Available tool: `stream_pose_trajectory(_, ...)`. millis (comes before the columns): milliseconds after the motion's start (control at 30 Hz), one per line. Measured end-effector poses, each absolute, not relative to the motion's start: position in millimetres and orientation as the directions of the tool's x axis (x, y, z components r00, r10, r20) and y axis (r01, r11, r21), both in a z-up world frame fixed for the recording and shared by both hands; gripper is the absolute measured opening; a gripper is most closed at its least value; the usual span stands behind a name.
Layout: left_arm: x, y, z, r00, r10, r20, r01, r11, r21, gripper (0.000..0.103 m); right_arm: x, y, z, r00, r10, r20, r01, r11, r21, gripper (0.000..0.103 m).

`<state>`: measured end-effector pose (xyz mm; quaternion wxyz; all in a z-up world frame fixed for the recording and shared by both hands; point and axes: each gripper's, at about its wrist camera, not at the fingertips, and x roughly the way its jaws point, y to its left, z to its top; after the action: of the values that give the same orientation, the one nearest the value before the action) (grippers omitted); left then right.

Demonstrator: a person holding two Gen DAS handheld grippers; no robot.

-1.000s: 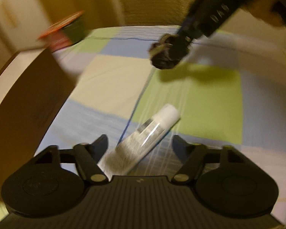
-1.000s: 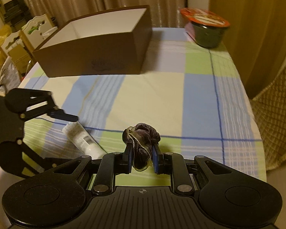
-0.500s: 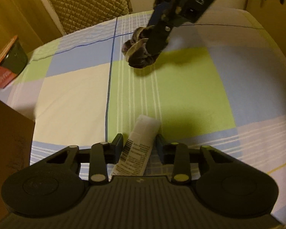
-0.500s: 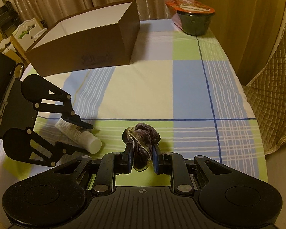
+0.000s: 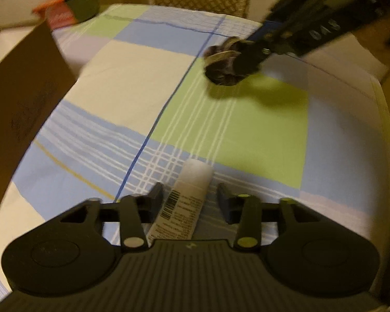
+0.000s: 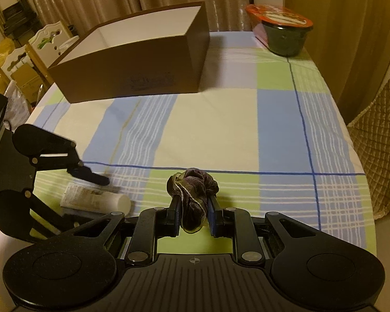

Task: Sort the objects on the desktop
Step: 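Grasp the white lotion tube upright with the left tool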

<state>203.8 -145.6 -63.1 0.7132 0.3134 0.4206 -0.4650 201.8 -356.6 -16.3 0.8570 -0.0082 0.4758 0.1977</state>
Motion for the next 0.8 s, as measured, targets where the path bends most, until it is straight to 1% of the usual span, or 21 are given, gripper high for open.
stream_pose_trajectory(133,196,-155,-64,0.228,-0.382,-0.896,0.965,0.211,0.156,0.048,199,-355,-15,0.471,0.337,-0.816,-0.35,0.92,0.178,0.019)
stream_pose_trajectory(267,195,-165,-72,0.21,-0.35,-0.913,0.976,0.128,0.175,0.045,194,-359,-14,0.478,0.332,-0.813,-0.336,0.925,0.18,0.019)
stream_pose_trajectory(300,196,-165,-72,0.202,-0.346,-0.916,0.978,0.118,0.171,0.044,192,-361,-14,0.479,0.329,-0.814,-0.33,0.927,0.181,0.019)
stream_pose_trajectory(367,200,-166,-73,0.179,-0.342,-0.922,0.982,0.117,0.148,0.036,190,-364,-14,0.482,0.324,-0.814,-0.317,0.931,0.182,0.019)
stream_pose_trajectory(400,202,-166,-74,0.176,-0.34,-0.924,0.983,0.118,0.144,0.034,188,-366,-14,0.483,0.321,-0.814,-0.311,0.932,0.183,0.019)
stream_pose_trajectory(467,206,-164,-75,0.181,-0.338,-0.924,0.981,0.131,0.145,0.025,186,-369,-15,0.483,0.319,-0.816,-0.303,0.935,0.186,0.019)
stream_pose_trajectory(600,214,-157,-71,0.187,-0.359,-0.914,0.971,0.21,0.116,0.025,182,-371,-17,0.484,0.316,-0.816,-0.292,0.937,0.189,0.019)
stream_pose_trajectory(800,232,-139,-67,0.21,-0.354,-0.911,0.909,0.413,0.049,0.024,183,-366,-16,0.482,0.326,-0.814,-0.303,0.933,0.194,0.019)
